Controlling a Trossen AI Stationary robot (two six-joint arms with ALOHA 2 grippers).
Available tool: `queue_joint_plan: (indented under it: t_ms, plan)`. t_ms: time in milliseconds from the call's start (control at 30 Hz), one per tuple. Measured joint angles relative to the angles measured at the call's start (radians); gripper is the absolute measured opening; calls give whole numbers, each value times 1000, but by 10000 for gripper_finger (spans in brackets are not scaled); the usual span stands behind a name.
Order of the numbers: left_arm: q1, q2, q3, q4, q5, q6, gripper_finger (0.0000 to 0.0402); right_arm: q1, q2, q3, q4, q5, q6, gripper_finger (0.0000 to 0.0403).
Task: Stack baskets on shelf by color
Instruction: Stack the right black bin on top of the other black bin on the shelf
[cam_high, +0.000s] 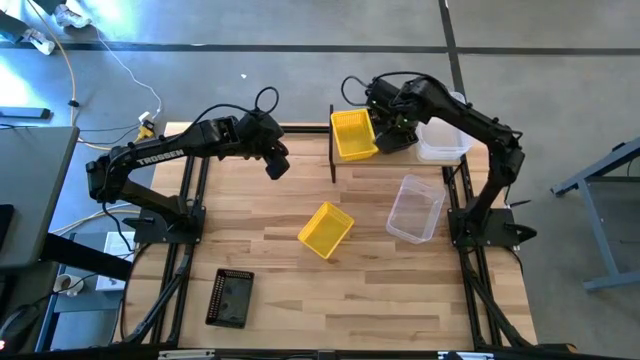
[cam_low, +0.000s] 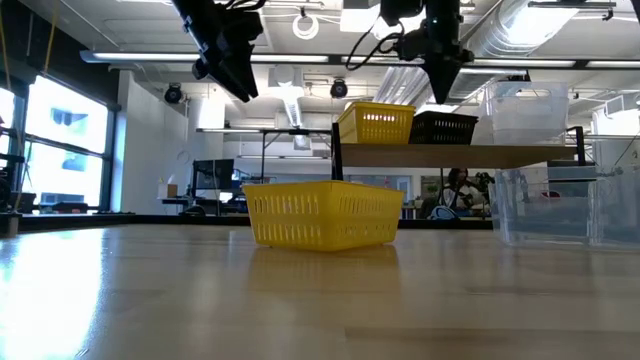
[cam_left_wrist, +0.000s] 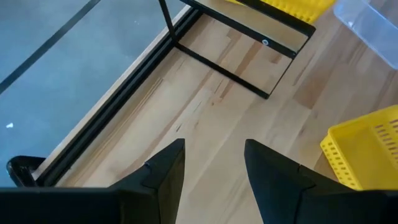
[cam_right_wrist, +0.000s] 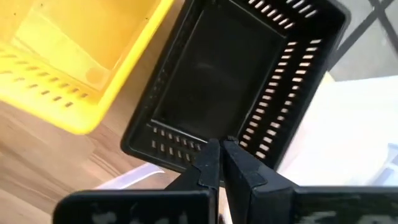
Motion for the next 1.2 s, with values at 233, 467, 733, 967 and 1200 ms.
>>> queue_joint_plan:
  t_ms: [233,467,733,967,1200]
  plan:
    - [0,0,0,0,0,0,156,-32,-97,-142,5,15,-43,4]
    - [0,0,0,16,-1,0,156,-43,-191,-230,111,5,-81,4]
    - [0,0,0,30,-3,0,156,-44,-159,-235,137,0,-154,4]
    - [0,0,0,29,-3,-6,156,-54,-117,-236,109,3,-178,4]
    - [0,0,0,29,-3,-7,156,-72,-104,-236,70,-16,-161,4]
